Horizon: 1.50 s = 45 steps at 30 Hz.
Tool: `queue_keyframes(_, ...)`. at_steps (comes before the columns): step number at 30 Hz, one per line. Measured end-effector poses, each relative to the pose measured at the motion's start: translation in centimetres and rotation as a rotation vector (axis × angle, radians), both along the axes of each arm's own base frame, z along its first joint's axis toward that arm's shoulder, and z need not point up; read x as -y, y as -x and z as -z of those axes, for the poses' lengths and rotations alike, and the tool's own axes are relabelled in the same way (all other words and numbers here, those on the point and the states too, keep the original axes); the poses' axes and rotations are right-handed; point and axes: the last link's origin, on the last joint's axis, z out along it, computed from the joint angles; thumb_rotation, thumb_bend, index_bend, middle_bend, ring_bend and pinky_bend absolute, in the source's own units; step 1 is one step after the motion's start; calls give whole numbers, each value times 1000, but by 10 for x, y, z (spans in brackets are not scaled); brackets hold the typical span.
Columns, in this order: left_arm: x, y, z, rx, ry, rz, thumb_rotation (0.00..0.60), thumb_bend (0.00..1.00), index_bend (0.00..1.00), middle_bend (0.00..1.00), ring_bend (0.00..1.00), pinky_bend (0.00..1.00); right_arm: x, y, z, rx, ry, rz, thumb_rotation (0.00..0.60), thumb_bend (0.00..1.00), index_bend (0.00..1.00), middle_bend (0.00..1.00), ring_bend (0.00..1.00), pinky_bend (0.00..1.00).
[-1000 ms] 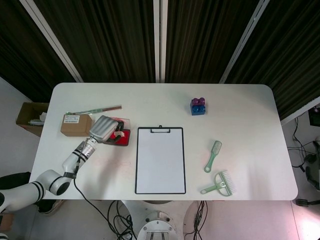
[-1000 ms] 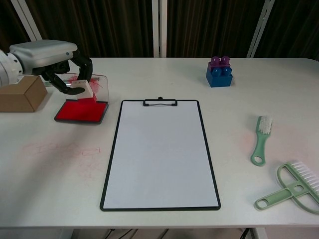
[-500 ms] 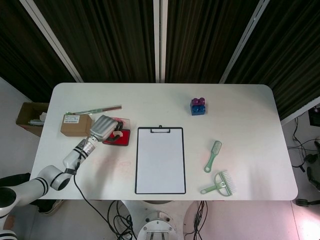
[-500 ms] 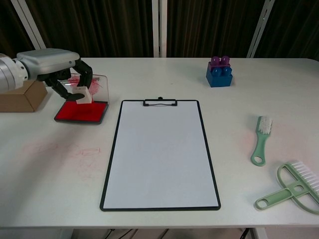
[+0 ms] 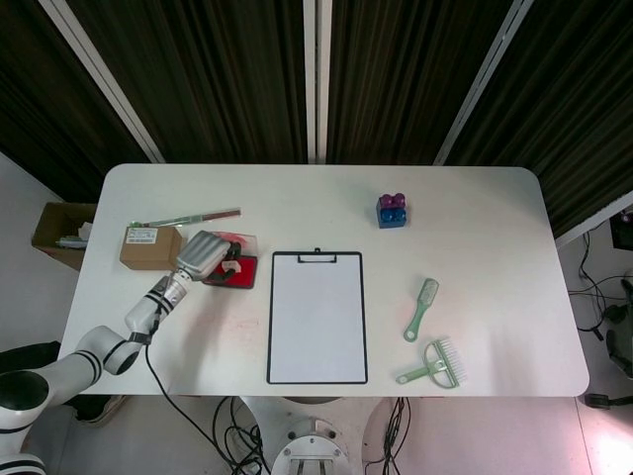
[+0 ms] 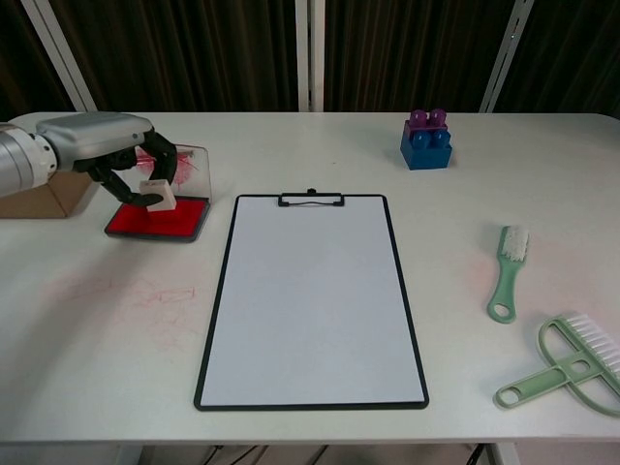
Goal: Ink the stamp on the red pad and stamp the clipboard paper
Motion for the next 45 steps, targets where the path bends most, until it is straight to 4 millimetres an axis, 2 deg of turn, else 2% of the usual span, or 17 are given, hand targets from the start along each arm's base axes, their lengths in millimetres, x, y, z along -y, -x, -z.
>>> queue_keyframes(15,0,2,2,6,-2,0,600,435,640,639,1000,1000,0,4,3,6,-2,1,600,388,0,0,0,0)
queue_keyframes(22,1,-11,-8,72,-8,14,600,434,641,643,1000,1000,-1,5,2,16,2,-1,600,387,0,0,0,0)
queue_keyframes(27,6,-33,-19,139,0,42,600,434,647,654,1000,1000,0,6,3,22,-4,-3,600,387,0,0,0,0)
queue_keyframes(32,14,-61,-18,180,33,53,600,434,648,655,1000,1000,0,8,6,37,-9,-9,600,387,0,0,0,0)
queue_keyframes(37,18,-93,-8,164,47,105,600,434,648,655,1000,1000,-2,10,5,44,-12,-11,600,388,0,0,0,0)
queue_keyframes(41,16,-119,8,165,62,134,600,434,648,655,1000,1000,-6,12,2,51,-8,-10,600,387,0,0,0,0)
queue_keyframes(45,9,-127,21,152,63,135,600,434,648,655,1000,1000,-8,15,-1,57,-2,-4,600,388,0,0,0,0)
